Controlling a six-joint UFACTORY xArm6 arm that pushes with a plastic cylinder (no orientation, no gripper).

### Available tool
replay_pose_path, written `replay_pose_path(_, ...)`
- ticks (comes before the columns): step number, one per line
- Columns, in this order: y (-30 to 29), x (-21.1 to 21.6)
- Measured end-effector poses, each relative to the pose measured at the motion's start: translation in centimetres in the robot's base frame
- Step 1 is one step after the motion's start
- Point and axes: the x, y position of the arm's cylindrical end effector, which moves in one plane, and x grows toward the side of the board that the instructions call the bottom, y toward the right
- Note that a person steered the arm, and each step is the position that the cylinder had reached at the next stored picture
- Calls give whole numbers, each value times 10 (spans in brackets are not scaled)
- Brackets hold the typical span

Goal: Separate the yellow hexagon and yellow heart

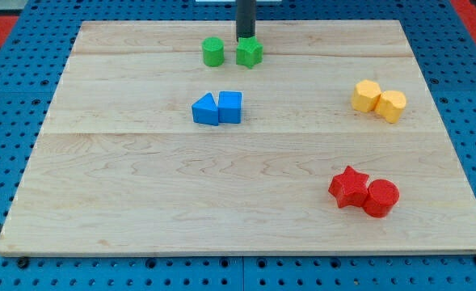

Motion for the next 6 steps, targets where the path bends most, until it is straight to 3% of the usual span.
replay_pose_path(1,27,-7)
replay_pose_path(2,129,0)
replay_pose_path(3,185,61)
replay_pose_path(4,198,147)
replay_pose_path(5,210,166)
replay_pose_path(6,185,169)
